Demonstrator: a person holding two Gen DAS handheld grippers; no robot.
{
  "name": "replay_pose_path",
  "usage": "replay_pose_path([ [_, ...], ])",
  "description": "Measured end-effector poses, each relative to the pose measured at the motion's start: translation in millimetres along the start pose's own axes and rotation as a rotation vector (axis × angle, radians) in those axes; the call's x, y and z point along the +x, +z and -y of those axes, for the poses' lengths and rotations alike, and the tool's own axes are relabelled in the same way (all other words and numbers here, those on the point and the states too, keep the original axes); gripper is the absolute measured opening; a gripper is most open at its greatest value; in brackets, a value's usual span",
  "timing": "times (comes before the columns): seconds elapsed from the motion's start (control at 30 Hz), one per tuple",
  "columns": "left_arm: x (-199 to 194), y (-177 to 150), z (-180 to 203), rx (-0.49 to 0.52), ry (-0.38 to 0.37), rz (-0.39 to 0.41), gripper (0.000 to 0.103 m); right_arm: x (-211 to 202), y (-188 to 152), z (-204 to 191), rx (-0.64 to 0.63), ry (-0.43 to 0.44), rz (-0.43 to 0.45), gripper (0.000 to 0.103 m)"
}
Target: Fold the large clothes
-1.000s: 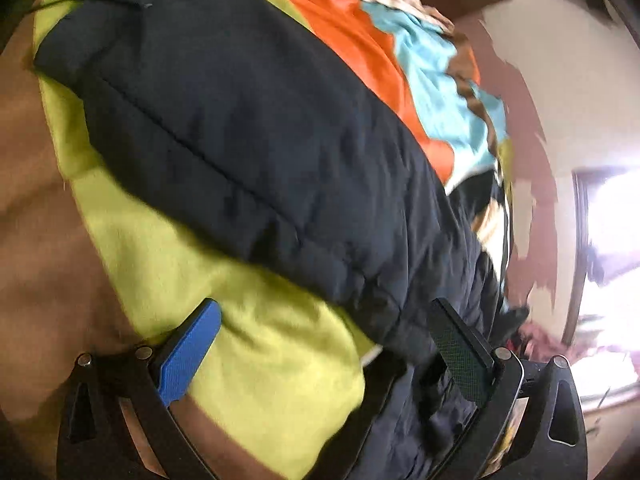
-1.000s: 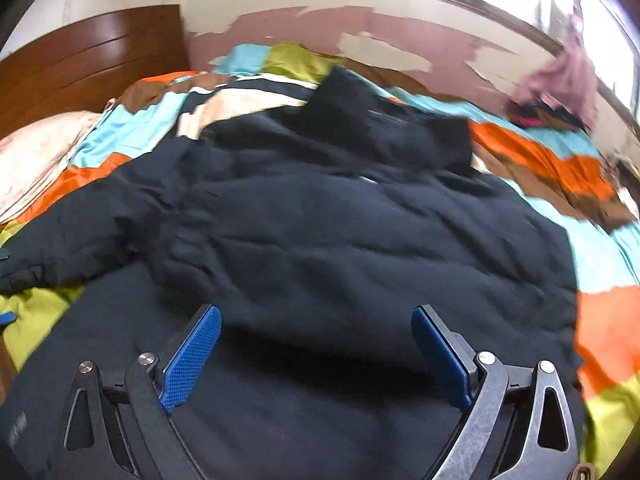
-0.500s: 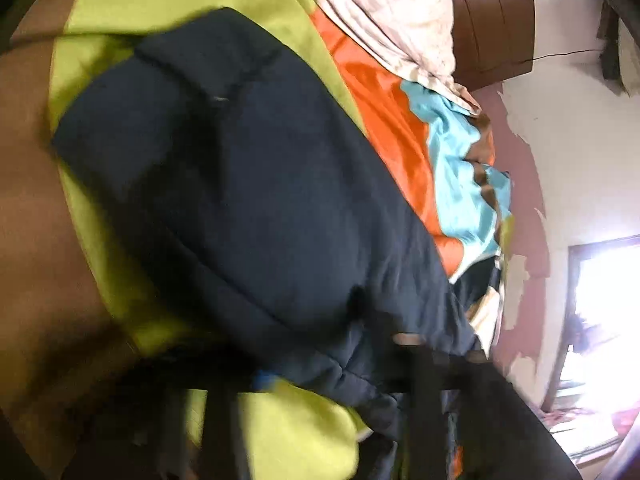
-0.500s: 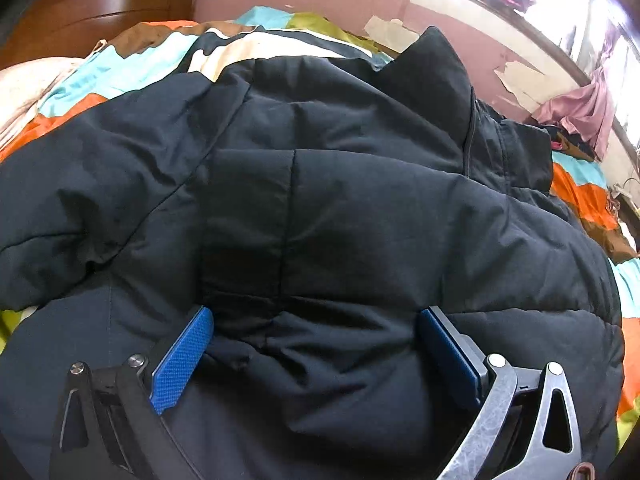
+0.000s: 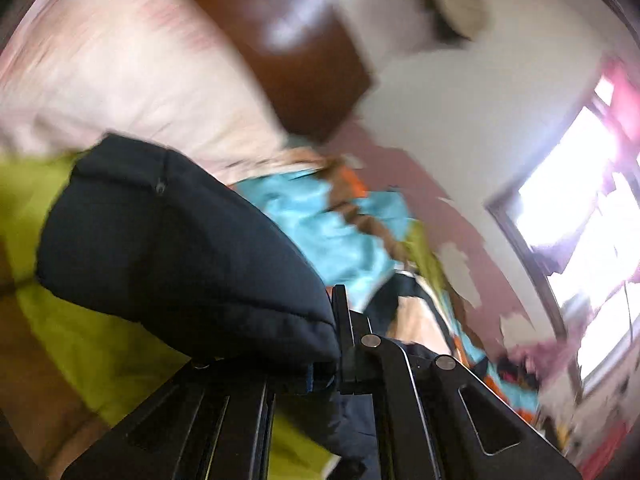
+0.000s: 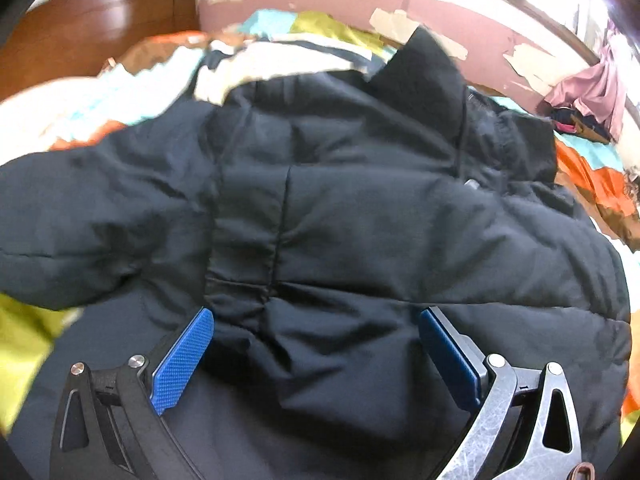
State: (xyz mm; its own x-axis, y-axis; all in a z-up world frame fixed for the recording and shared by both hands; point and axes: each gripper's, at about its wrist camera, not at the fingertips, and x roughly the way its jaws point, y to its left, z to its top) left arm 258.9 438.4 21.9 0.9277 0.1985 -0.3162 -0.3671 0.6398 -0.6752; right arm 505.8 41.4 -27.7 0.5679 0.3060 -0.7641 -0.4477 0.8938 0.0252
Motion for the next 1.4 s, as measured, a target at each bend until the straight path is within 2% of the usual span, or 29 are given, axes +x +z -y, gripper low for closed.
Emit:
replay_pose_path([
  [0.1,-15,-11,51,0.163,-0.097,0.011,0.005,-34,-2,20,0.027,0.053,0.032,0.103],
  [0.23,-25,-36,114,0.278,-0.201,-0.030,0.004,-79,-20,53,0.038,0.072,0.065,0.103],
  [0.37,-20,-71,193,0.414,-0.256,-0.091,0.005,-111,-46,88,0.010,0.005,0.094,0.103],
  [0.47,-10,-99,240,0.471,-0.309,-0.158,0.005,-125,-64,123,0.047,-0.033,0.102,0.103],
  [0.6,17,-156,304,0.590,-0.358,-0.265,0.005,-141,-92,175,0.138,-0.065,0.080,0.103],
  [0.73,35,-217,345,0.681,-0.379,-0.362,0.005,-152,-115,219,0.202,-0.103,0.084,0.103],
  [0.9,62,-289,377,0.745,-0.386,-0.515,0.005,-157,-139,265,0.286,-0.107,0.092,0.103],
  [1.07,83,-346,382,0.808,-0.352,-0.671,0.005,-158,-154,294,0.351,-0.073,0.115,0.103],
  [1.17,91,-362,375,0.813,-0.354,-0.774,0.015,-159,-161,310,0.430,0.003,0.141,0.103],
  [1.3,85,-362,361,0.821,-0.372,-0.824,0.047,-158,-168,324,0.565,0.181,0.184,0.103],
  [1.33,80,-356,357,0.820,-0.383,-0.824,0.050,-158,-168,327,0.603,0.237,0.194,0.103],
  [1.4,77,-349,353,0.800,-0.415,-0.848,0.051,-156,-169,329,0.659,0.344,0.213,0.103],
])
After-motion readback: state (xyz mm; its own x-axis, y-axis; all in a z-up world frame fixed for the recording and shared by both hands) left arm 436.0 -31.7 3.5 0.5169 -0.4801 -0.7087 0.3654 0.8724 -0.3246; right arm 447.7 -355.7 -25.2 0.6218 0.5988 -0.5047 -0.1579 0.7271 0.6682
